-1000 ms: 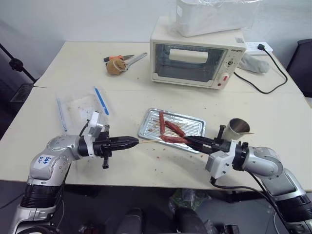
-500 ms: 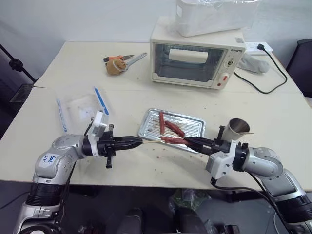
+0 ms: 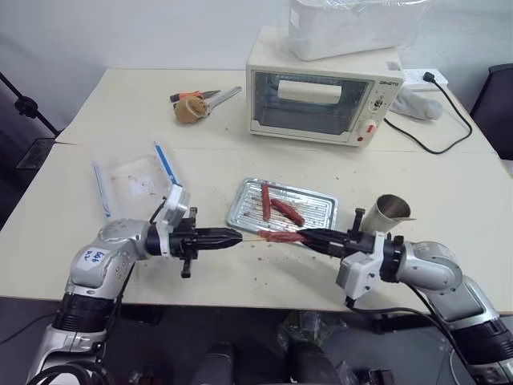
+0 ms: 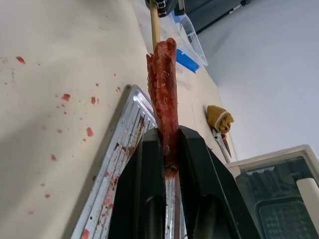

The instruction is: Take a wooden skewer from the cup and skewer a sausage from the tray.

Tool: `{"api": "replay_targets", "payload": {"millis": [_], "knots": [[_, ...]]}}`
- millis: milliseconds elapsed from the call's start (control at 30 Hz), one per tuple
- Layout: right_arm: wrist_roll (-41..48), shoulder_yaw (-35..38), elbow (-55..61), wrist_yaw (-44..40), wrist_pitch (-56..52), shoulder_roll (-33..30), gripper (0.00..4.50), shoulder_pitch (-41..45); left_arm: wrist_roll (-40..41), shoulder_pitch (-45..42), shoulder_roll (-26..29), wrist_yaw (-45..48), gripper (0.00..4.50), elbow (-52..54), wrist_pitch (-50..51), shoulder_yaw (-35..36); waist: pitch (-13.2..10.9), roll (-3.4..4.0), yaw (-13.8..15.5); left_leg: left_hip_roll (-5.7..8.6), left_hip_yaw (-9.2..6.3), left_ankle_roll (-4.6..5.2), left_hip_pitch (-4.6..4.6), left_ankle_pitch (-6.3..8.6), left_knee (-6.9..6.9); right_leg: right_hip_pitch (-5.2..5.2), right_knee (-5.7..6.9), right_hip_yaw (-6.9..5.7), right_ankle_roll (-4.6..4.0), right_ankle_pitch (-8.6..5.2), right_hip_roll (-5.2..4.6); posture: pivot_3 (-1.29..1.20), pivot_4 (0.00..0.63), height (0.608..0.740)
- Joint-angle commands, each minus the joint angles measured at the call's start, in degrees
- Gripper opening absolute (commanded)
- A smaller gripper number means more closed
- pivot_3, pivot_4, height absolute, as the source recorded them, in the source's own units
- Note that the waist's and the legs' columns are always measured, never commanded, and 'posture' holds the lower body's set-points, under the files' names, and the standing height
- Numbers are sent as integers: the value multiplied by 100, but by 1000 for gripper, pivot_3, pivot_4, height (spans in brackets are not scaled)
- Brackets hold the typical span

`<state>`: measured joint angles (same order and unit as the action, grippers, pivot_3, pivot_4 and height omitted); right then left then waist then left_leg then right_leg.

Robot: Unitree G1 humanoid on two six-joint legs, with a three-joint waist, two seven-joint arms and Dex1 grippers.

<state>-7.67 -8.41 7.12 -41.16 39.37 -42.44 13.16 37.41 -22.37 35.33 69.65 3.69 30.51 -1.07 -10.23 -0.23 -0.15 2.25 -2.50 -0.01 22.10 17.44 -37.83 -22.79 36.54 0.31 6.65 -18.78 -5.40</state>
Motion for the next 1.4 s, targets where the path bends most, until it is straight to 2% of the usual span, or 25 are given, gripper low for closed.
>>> {"api": "replay_targets", "payload": {"millis": [33, 500, 633, 867, 1067, 1100, 1233, 1333, 1400], "knots": [[212, -1, 204, -38, 113, -14, 140, 130, -56, -153, -89, 98, 0, 15, -152, -28, 0, 0, 7, 0, 0, 0, 0, 0, 0, 0, 0, -1, 0, 0, 0, 0, 150, 740], [334, -176, 225, -224, 59, 68, 140, 293, -213, -348, -513, 137, 0, -39, -366, -195, 0, 0, 3, 1, 0, 0, 2, 0, -9, 0, 5, -3, 0, 0, 2, 0, 150, 740], [706, -173, 330, -366, -253, 63, 140, 192, -237, -350, -548, 134, 0, -56, -423, -161, 0, 0, 5, 1, -1, 0, 2, 0, -11, 0, 4, -3, 0, 0, 2, 0, 150, 740], [954, -28, 474, -467, -515, -4, 2273, 118, -277, -250, -483, 90, 0, -89, -611, 11, 0, 0, 5, 1, -1, 1, 2, 0, -12, 0, 1, -2, 0, 0, 0, 0, 150, 740], [1231, 115, 634, -617, -619, -147, 4335, -24, -346, -150, -453, -49, 0, -144, -960, 258, 0, 0, 12, 1, -1, 1, 2, 1, -13, 0, 0, -2, 0, 0, -1, 0, 150, 740], [1365, 194, 715, -618, -727, -167, 4467, -82, -373, -113, -452, -88, 0, -142, -1070, 333, 0, 0, 11, 1, -2, 1, 2, 1, -13, 0, -1, -2, 0, 0, -1, 0, 150, 740], [2405, 568, 1236, -703, -1460, -283, 4467, -532, -466, 84, -463, -459, 0, -107, -1583, 816, 0, 0, 12, 0, -3, 1, 3, 1, -13, 0, -3, -1, 0, 0, -4, 0, 150, 740], [4072, 899, 2013, -576, -2926, -445, 4467, -1209, -293, 234, -514, -1149, 0, -77, -1583, 1427, 0, 0, 21, -5, -13, 0, 3, 2, -12, 8, -5, 1, 0, 0, -5, 0, 150, 740], [4764, 1175, 2387, -222, -3561, -376, 4467, -1423, -210, 259, -581, -1746, 0, -129, -1527, 1866, -1, -3, 25, -6, -19, 1, 2, 2, -13, 15, -6, -1, 0, 0, -8, 0, 150, 740]]}}
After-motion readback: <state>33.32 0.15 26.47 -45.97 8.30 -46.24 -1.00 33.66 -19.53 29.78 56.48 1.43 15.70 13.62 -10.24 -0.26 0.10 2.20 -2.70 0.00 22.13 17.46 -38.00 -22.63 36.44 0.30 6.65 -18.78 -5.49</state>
